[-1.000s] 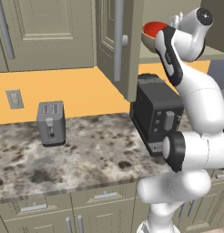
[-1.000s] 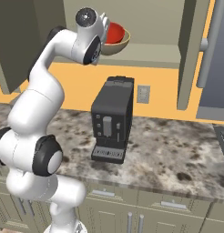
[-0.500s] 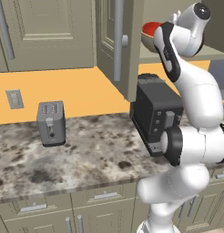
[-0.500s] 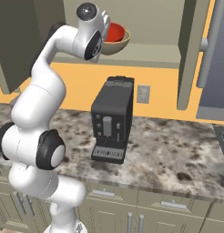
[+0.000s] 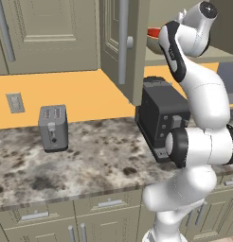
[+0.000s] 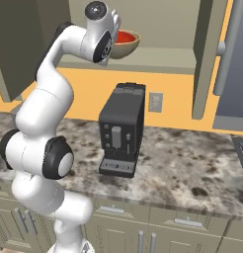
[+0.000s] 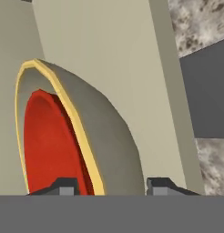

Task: Pick up the bowls on the counter and stack them on top of one another in the open cabinet. Place the smaller bowl on top of the larger bowl.

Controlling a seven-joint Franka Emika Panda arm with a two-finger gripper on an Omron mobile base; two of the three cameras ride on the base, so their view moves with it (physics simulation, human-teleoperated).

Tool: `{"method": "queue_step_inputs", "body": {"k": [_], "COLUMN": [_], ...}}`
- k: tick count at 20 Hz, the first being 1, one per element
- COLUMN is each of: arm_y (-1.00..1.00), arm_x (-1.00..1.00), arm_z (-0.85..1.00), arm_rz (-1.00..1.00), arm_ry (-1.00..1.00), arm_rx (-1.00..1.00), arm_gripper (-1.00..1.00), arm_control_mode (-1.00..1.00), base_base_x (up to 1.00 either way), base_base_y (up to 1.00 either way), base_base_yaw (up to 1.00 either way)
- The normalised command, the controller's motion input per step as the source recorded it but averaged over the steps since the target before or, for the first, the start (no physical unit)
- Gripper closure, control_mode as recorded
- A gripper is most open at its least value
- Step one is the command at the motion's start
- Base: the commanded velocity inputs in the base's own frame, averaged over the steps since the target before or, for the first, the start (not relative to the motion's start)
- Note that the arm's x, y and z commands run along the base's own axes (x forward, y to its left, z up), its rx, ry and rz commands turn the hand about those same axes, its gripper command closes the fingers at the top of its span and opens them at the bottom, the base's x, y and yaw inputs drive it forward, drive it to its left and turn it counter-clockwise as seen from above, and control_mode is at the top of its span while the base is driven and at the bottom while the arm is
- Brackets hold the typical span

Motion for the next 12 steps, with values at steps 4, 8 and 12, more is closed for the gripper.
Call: {"method": "queue_step_inputs", "body": {"k": [4,8,12], "arm_y": [0.0,0.0,0.0], "arm_x": [0.02,0.0,-0.06], "arm_z": [0.0,0.03,0.14], "arm_rz": [0.0,0.0,0.0], "arm_ry": [-0.13,-0.23,-0.26], "arm_rx": [0.0,0.0,0.0], "arm_gripper": [-1.0,-1.0,-1.0], "arm_control_mode": [-1.0,-1.0,-1.0], "base_base_x": [0.0,0.0,0.0], "base_base_y": [0.0,0.0,0.0], "base_base_yaw": [0.0,0.0,0.0]}}
